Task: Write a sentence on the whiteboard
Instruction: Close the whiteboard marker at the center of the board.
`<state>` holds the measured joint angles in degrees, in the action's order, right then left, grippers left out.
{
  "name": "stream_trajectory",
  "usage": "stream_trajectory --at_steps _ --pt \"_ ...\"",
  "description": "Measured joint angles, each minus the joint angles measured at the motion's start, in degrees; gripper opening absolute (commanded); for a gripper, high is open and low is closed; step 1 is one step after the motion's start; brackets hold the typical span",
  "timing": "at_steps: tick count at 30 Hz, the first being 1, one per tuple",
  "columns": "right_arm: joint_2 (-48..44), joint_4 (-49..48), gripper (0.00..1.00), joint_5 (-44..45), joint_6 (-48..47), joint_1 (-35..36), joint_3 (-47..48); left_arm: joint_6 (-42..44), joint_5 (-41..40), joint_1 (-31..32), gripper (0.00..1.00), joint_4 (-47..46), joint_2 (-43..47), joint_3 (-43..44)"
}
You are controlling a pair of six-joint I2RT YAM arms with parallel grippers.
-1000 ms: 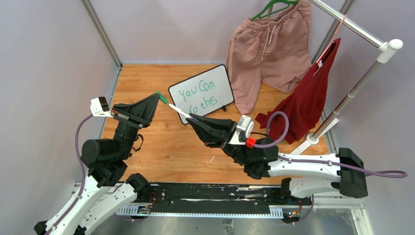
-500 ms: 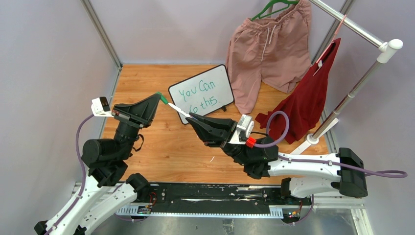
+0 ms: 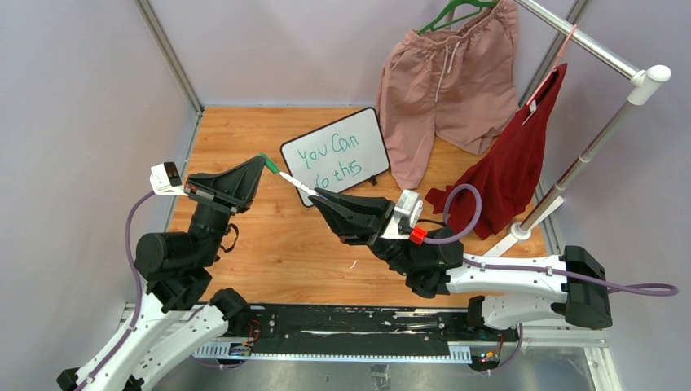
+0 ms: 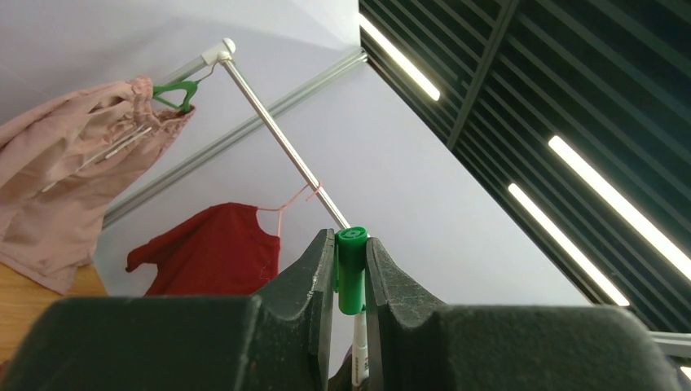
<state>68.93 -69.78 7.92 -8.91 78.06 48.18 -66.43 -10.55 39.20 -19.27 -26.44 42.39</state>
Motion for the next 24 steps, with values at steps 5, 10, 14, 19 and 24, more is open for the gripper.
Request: stream_trajectory --at_steps 5,10,14,19,24 --pt "0.00 0.35 0.00 -0.02 0.13 0.00 0.00 0.00 0.00 0.00 0.00 0.00 0.00 0.00" --pt "0.00 0.46 0.00 -0.02 0.17 0.00 0.00 0.00 0.02 0.00 0.00 0.00 0.00 0.00" --pt "0.00 0.48 0.00 -0.02 0.17 0.00 0.00 0.00 0.04 0.00 0.00 0.00 0.00 0.00" --pt "0.00 0.57 0.00 -0.04 0.20 0.00 0.00 0.00 0.07 0.00 0.00 0.00 0.00 0.00" --pt "0.00 0.63 0.00 -0.04 0.20 0.00 0.00 0.00 0.35 0.00 0.00 0.00 -0.02 0.00"
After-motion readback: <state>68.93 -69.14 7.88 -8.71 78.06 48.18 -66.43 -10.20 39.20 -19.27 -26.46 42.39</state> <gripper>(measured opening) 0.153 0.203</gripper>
